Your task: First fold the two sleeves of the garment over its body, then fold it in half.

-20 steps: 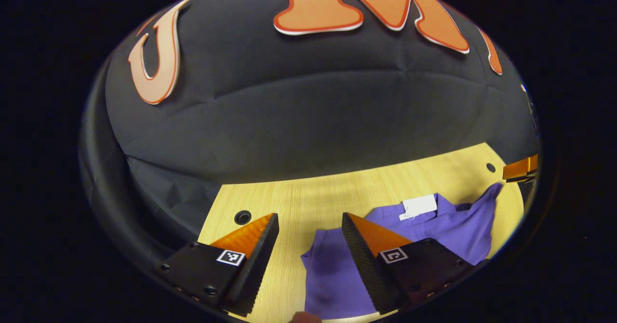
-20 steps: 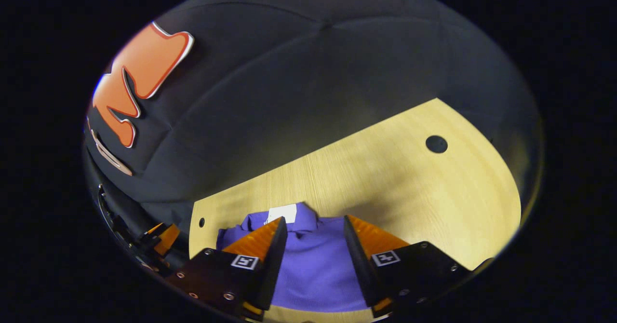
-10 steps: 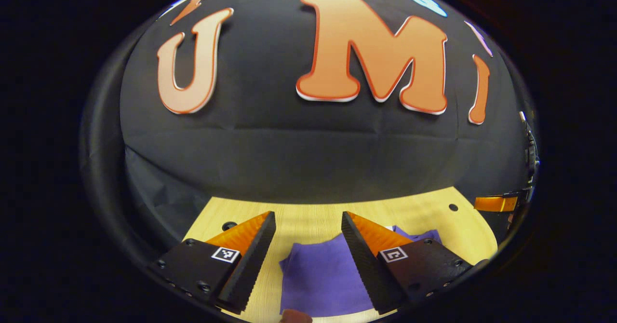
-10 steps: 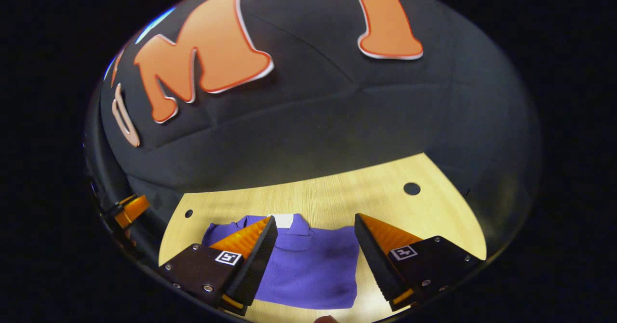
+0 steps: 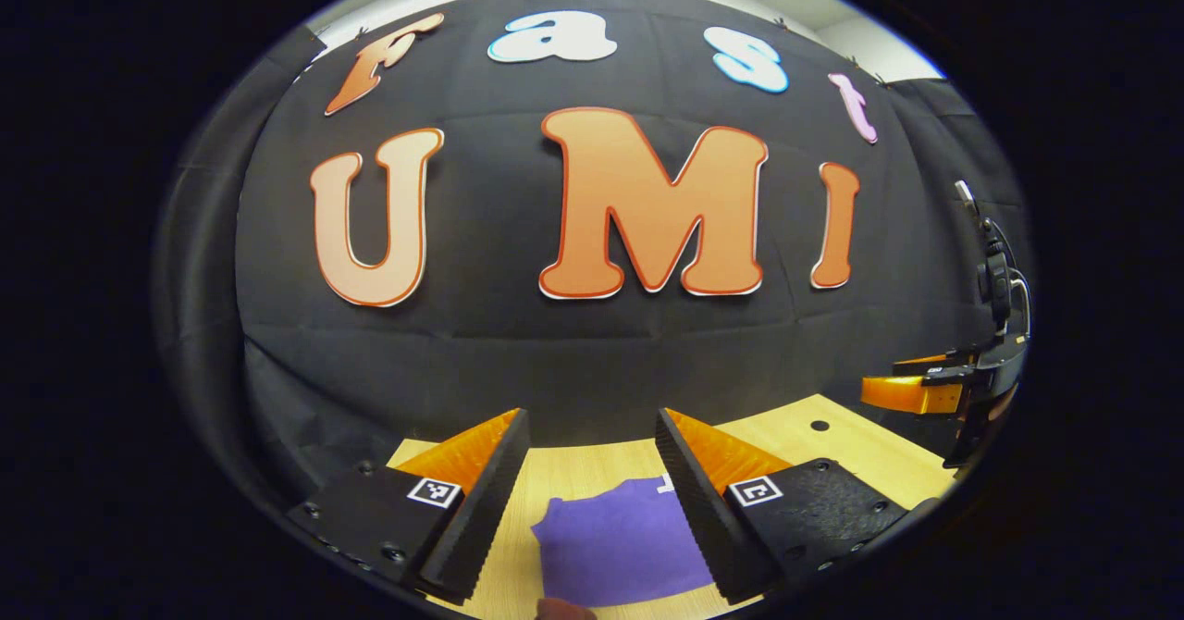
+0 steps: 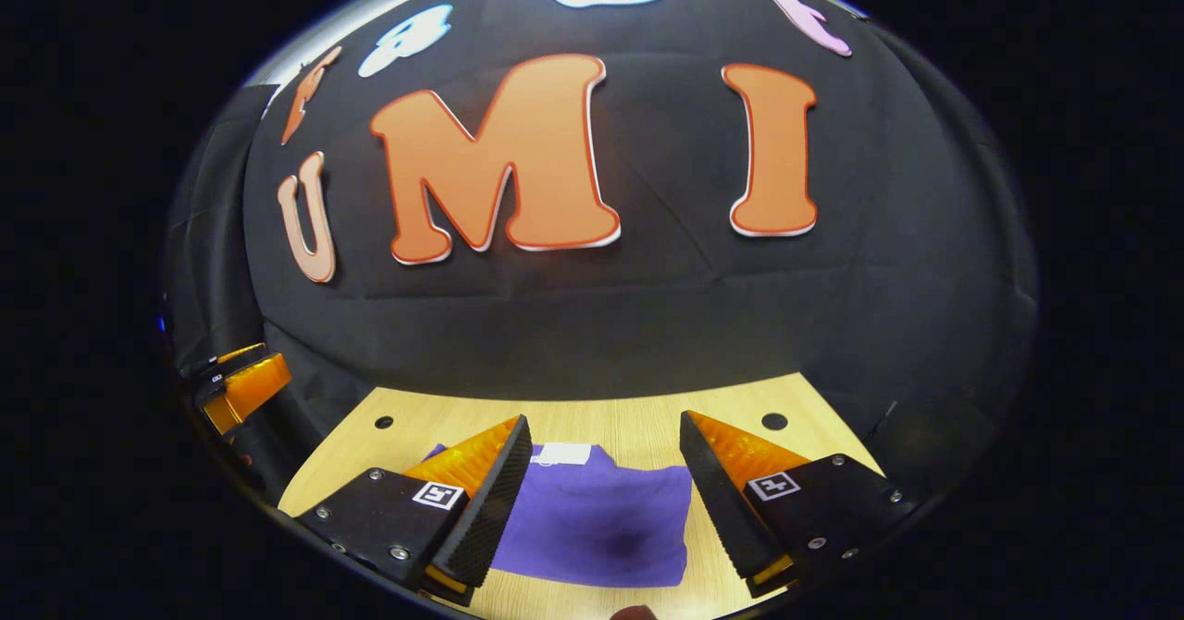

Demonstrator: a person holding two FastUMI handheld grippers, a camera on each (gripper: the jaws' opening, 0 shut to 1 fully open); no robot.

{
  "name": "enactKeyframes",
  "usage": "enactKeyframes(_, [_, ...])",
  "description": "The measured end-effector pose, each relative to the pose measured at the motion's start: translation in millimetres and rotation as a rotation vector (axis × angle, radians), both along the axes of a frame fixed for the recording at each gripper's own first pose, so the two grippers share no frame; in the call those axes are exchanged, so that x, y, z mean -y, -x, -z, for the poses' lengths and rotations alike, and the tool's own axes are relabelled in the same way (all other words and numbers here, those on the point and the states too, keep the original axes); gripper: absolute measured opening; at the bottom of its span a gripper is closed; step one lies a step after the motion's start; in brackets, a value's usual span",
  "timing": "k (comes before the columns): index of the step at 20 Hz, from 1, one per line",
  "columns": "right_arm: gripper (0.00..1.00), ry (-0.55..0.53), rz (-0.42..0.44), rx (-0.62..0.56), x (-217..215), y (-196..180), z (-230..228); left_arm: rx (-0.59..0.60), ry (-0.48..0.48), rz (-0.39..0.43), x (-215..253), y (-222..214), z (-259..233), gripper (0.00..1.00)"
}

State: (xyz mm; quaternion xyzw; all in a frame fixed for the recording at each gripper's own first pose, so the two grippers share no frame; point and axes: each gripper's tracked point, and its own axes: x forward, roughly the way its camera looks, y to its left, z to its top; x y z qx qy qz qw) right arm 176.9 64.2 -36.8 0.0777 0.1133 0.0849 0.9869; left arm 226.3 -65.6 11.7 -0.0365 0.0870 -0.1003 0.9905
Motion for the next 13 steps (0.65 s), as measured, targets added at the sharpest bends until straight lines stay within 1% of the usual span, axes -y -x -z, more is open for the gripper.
enactKeyframes(1, [0.95,0.006,0.003,0.018,-2.5,10.8,-5.8,0.022,0.005,0.009,0.4,8.6,-3.8,0.89])
enactKeyframes(2, [1.00,0.010,0.008,0.032,-5.4,21.0,-8.6,0.047,0.006,0.007,-1.8,15.7,-7.8,0.89])
enactKeyframes(3, [0.95,0.016,0.010,0.044,-8.4,29.3,-10.8,0.060,0.012,0.012,-3.1,24.0,-11.2,0.89])
enactKeyframes(4, [1.00,0.023,0.017,0.055,-11.4,38.0,-12.1,0.064,0.014,0.014,-3.3,32.6,-8.8,0.89])
enactKeyframes(5, [0.95,0.030,0.021,0.069,-14.4,46.1,-14.5,0.068,0.019,0.026,-2.8,39.0,-9.6,0.89])
enactKeyframes(8, [0.95,0.044,0.029,0.117,-26.7,67.8,-23.7,0.094,0.019,0.054,-0.6,62.9,-11.2,0.89])
enactKeyframes(11, [0.95,0.048,0.023,0.120,-40.3,88.0,-21.1,0.095,0.004,0.073,-0.1,84.1,-4.2,0.89])
enactKeyframes(13, [0.95,0.062,0.033,0.135,-44.3,99.8,-22.7,0.103,0.010,0.094,3.1,96.9,-4.1,0.89])
